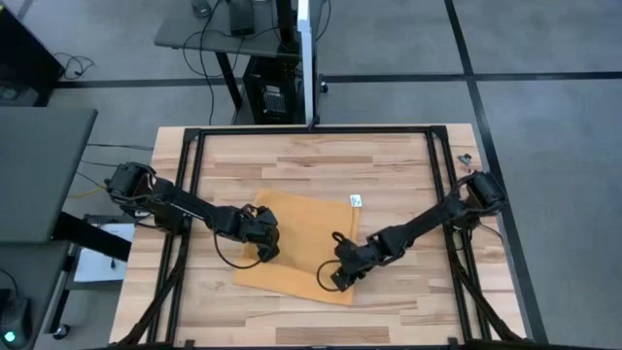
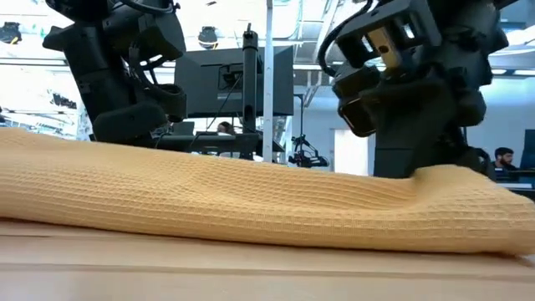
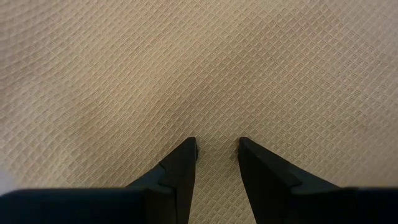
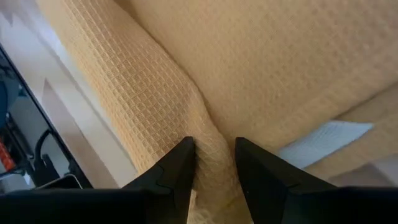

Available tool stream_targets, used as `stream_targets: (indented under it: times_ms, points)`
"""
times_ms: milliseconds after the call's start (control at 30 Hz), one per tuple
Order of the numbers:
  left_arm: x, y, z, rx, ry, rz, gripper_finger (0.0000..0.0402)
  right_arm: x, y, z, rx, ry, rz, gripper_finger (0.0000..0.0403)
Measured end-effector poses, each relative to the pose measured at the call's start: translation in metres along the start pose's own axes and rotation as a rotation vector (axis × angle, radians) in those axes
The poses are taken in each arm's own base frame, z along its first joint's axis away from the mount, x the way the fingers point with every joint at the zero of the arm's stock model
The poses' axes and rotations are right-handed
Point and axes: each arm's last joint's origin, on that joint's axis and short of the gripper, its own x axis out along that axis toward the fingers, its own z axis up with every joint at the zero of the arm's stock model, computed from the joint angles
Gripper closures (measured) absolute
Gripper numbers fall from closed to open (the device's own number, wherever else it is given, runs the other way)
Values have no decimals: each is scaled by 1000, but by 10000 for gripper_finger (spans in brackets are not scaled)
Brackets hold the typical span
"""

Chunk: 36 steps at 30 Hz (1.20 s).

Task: Roll towel
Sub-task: Roll the yellow towel

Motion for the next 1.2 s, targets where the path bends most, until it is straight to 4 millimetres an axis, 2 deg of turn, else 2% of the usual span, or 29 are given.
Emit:
stream_targets:
  times_ms: [200, 333, 500, 600, 700, 767, 867, 1000, 1100, 1200]
  points:
    - [-11, 1, 3, 25, -8, -26, 295, -11, 2, 16, -29, -46, 32, 291]
    - [-42, -2, 21, 43, -84, -85, 295, -35, 12, 26, -129, -93, 100, 291]
    - [-87, 0, 36, 88, -198, -172, 295, -70, 27, 29, -317, -167, 211, 291]
    - [-106, 2, 42, 74, -202, -293, 295, -78, 33, 30, -413, -208, 259, 291]
    - [-114, 0, 36, 84, -72, -486, 295, -75, 38, 25, -432, -196, 302, 291]
    - [-114, -7, 23, 102, 14, -540, 295, -65, 39, 14, -478, -165, 295, 291]
    - [-104, -9, 2, 130, 55, -387, 295, -45, 35, 4, -472, -107, 260, 291]
    - [-83, -3, -7, 77, -26, -146, 295, -35, 26, 24, -377, -155, 223, 291]
    - [-73, 1, 1, 17, -54, -78, 295, -34, 11, 42, -279, -162, 127, 291]
    - [-59, -1, 1, 22, -9, -47, 295, -34, -8, 53, -221, -143, -19, 291]
